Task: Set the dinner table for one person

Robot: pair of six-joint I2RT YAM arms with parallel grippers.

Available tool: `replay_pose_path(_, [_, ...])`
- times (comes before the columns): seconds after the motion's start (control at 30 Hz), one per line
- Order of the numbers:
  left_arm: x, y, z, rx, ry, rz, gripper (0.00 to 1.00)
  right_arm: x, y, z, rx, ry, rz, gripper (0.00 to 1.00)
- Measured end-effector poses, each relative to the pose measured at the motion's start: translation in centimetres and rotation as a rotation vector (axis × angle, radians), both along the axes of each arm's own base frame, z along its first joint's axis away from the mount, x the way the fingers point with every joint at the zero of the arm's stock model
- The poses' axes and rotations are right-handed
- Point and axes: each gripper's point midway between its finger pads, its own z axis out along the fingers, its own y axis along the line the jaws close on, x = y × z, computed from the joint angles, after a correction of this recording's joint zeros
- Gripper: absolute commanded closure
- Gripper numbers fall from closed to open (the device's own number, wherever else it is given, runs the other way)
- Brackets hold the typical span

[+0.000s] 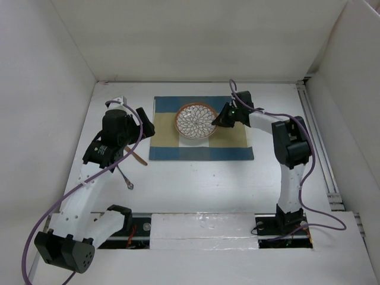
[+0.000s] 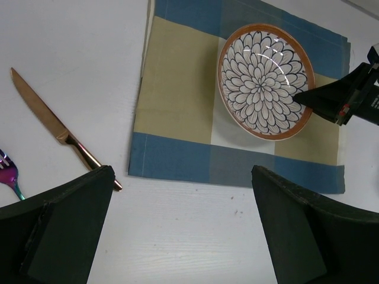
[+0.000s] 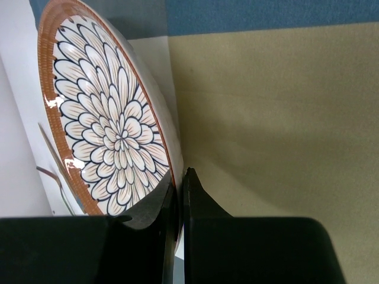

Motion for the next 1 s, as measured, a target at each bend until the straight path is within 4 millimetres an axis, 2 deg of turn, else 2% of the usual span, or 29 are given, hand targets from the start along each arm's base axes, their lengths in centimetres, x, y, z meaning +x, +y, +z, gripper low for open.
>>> replay_pose_path(0.47, [-0.1,-0.2,-0.2,-0.004,0.004,-0.009,0.0,-0.7,-1.2,-1.5,0.006,0.018,0.003,1.0])
replay_pose_path(0.83, [-0.1,-0.4,-0.2,-0.01,0.003,-0.018,0.0,-0.3,-2.1,-1.5,0.009,0.01,-0.004,1.0])
replay_pose_path(0.87, [-0.1,-0.4,-0.2,-0.01,0.003,-0.018,0.0,-0.4,-2.1,-1.5,0.009,0.009,-0.003,0.98])
replay_pose_path(0.9, [-0.1,-0.4,-0.2,-0.01,0.003,-0.018,0.0,-0.3,-2.1,-1.5,0.009,0.01,-0.004,0.88])
replay_pose_path(1.0, [-0.1,-0.4,-0.2,-0.011,0.003,-0.019,0.0,-0.3,-1.8,-1.1,0.031,0.002,0.006,0.66])
